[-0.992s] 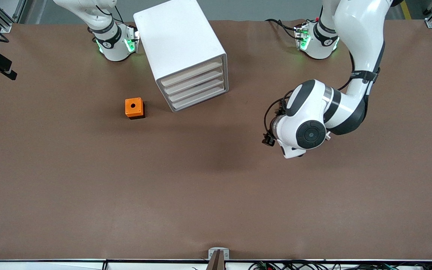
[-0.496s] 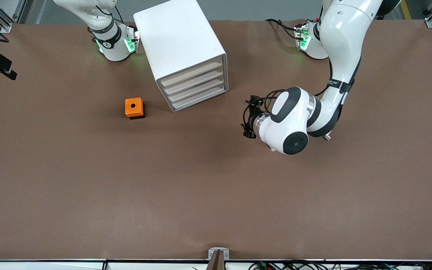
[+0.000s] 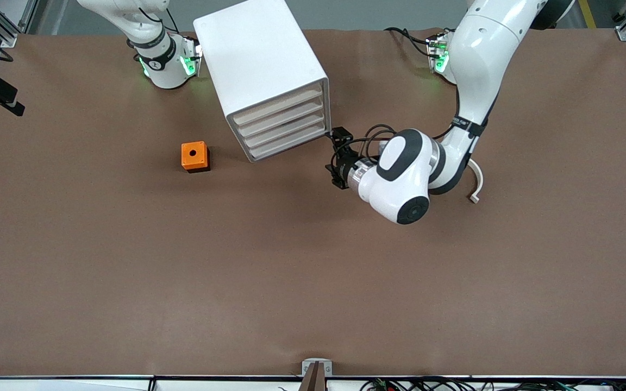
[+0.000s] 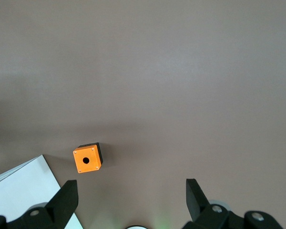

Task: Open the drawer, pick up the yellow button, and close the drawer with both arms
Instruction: 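Reach the left gripper to the white cabinet's drawer front, then grasp the drawer front with the left gripper and pull it open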

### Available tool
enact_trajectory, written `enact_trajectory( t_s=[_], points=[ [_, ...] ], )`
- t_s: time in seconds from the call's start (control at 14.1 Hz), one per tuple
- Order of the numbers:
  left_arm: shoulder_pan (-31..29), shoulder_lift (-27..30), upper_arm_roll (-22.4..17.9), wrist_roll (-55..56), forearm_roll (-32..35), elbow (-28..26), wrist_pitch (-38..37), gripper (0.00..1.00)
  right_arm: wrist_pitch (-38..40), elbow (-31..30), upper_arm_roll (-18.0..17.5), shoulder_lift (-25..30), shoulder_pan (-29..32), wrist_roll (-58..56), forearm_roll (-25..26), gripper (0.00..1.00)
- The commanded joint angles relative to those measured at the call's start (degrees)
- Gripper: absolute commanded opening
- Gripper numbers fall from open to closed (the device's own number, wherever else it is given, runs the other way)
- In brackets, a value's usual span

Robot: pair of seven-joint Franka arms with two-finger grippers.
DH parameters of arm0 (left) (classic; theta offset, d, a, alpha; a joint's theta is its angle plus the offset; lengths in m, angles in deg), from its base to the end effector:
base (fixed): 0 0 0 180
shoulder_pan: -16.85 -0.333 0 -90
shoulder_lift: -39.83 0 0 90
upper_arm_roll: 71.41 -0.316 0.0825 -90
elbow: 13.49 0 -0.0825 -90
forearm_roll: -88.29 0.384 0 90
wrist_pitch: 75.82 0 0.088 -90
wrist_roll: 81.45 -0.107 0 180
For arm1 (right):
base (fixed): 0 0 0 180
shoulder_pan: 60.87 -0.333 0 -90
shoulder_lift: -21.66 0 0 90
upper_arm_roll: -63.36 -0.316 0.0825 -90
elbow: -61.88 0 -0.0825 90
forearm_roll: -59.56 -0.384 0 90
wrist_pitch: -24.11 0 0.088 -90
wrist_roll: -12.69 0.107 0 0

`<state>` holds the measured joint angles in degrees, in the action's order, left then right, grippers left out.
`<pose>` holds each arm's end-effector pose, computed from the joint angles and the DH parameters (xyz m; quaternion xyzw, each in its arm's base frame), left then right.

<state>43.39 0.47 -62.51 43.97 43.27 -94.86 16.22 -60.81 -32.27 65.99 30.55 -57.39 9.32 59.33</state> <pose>0.5234 -0.4379 0.3012 -0.5402 -0.6969 0.4466 0.1519 0.4930 -0.0544 0.6643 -0.9997 0.0235 0.0026 0.0058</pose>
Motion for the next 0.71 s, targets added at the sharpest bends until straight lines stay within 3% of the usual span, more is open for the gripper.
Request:
enact_trajectory(
  t_s=[0.0,0.07,0.35,0.64],
  points=[
    [2.5,-0.7,-0.3,6.0,-2.4,1.1,-0.5,1.00,0.3,1.1,-0.7,-0.8,1.8,0.0,0.6,1.00],
    [3.6,-1.1,-0.3,7.5,-2.9,1.1,-0.5,1.00,0.3,1.2,-0.7,-2.3,1.8,0.0,0.6,1.00],
    [5.9,-2.7,-0.2,8.9,-6.7,0.9,-0.9,0.71,-0.2,2.2,-0.7,-6.9,1.8,0.0,0.8,1.00],
    [7.5,-4.0,-0.2,10.7,-9.1,0.9,-2.7,0.68,-0.2,3.6,-0.7,-12.4,2.1,-0.1,0.9,1.00]
  ],
)
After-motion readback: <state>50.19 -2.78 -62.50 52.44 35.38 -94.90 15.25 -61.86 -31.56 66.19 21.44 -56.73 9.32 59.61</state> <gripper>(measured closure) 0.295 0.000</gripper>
